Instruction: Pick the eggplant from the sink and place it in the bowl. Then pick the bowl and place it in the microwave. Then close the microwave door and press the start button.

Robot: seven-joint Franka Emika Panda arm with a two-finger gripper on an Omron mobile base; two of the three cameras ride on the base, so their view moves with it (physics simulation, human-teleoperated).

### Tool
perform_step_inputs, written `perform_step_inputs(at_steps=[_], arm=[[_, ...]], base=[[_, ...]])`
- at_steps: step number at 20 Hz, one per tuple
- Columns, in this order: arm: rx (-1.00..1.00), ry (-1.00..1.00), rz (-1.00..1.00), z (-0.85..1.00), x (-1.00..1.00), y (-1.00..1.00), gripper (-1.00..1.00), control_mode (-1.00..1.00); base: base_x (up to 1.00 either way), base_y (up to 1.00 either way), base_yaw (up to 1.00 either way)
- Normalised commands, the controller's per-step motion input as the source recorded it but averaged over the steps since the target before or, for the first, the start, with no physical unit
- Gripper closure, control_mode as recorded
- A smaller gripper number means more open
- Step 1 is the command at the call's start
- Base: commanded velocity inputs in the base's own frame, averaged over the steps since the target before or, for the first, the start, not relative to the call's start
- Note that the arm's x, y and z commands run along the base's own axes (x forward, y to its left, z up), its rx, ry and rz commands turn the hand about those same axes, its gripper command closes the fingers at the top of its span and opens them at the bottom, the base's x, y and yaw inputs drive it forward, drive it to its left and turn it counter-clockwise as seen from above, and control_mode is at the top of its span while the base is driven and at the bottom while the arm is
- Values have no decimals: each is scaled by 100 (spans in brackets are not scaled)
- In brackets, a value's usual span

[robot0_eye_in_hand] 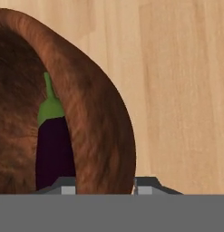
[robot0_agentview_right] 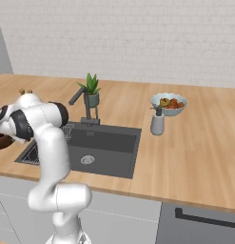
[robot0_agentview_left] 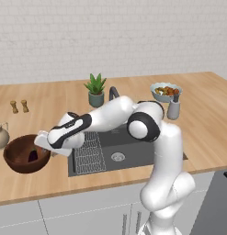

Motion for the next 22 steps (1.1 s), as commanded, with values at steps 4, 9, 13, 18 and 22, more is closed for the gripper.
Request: perform_step_inputs(at_steps=[4, 9, 13, 18, 22], arm=[[4, -5, -5, 36, -46, -21, 100, -100], [10, -7, -11, 87, -77, -70, 100, -100], [12, 0, -16, 79, -74, -79, 100, -100], [9, 2, -13, 70, -55, -76, 100, -100], [-1, 17, -5, 63, -6, -26, 100, -100]], base=[[0, 0, 0], [0, 0, 0], [0, 0, 0], [0, 0, 0], [0, 0, 0]])
